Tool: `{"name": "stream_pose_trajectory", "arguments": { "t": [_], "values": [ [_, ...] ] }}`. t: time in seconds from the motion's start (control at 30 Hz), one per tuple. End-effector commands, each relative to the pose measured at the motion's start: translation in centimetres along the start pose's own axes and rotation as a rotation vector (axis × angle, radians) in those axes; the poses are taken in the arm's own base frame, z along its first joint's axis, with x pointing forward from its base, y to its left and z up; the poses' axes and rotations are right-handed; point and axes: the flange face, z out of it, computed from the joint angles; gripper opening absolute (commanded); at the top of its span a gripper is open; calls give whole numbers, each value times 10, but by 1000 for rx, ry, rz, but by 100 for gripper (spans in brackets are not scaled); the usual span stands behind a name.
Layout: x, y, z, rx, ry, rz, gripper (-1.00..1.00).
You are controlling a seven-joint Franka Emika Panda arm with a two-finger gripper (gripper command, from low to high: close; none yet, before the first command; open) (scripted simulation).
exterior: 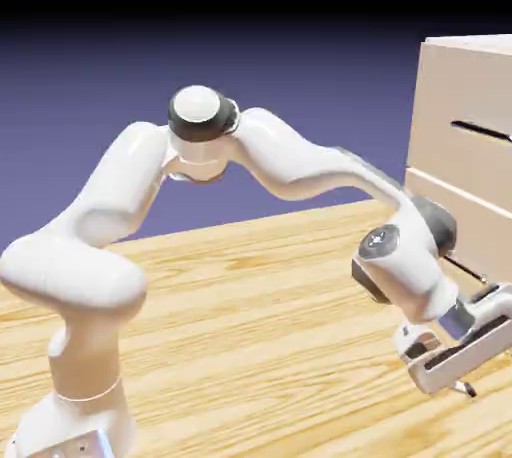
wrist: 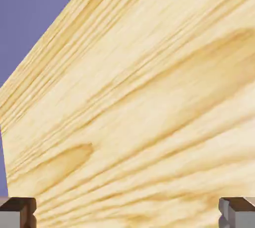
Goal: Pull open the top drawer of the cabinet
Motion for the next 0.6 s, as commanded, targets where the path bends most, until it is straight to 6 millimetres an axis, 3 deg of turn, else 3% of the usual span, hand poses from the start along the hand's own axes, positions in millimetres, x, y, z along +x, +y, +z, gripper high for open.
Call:
{"name": "stream_pose_trajectory", "arguments": {
  "t": [0.0, 0.17, 0.3, 0.43, 0.57],
  "values": [
    [-13, -3, -4, 28, -32, 7, 0],
    [-90, -3, -29, 141, -232, 15, 0],
    [-162, 17, -58, 187, -427, -6, 0],
    [-237, 60, -96, 186, -644, -50, 0],
    [-308, 128, -142, 132, -868, -115, 0]
  ]
}}
